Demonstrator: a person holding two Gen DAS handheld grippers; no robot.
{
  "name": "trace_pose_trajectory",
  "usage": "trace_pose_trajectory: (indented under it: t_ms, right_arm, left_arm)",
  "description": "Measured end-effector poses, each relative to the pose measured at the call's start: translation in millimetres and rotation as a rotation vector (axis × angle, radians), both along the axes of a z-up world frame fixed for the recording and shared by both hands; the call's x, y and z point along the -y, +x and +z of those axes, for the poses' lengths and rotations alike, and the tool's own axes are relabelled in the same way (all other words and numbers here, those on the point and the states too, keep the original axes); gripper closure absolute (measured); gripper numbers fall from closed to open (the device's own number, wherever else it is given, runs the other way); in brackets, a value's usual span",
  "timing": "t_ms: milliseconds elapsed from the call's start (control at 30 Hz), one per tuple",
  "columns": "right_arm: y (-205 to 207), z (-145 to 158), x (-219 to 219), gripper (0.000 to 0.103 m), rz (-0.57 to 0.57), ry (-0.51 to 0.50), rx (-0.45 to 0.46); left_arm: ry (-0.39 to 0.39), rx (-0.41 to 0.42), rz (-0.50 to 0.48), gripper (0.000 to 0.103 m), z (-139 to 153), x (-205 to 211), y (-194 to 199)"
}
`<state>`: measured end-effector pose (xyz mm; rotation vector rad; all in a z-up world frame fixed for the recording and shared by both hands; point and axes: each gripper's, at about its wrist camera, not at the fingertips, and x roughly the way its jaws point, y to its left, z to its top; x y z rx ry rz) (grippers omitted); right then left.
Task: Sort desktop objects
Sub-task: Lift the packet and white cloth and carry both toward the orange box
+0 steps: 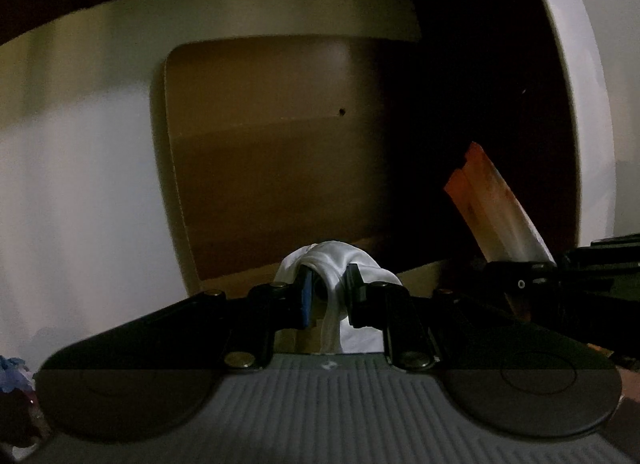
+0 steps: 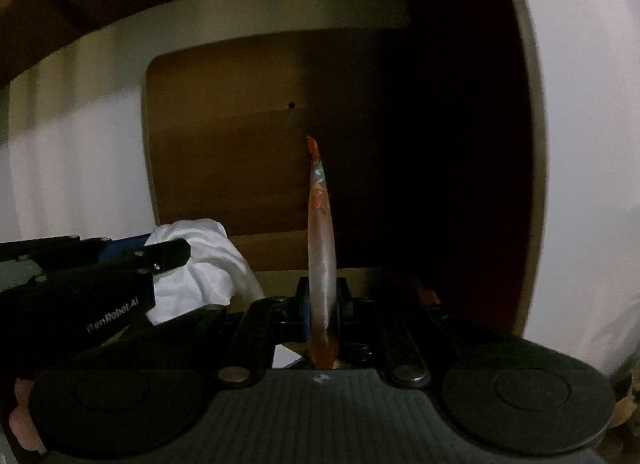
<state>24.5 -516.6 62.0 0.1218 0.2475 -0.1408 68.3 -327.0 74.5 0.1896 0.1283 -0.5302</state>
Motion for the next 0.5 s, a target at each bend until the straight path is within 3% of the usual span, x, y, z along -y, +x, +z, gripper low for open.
trace_pose_trajectory:
  t_ms: [500]
  right_arm:
    - [27,-16,0,0.094,-0.013,0.011,-0.064]
  left_arm:
    - [0.015,-0.042,0.033,0.085,-8,-1,4]
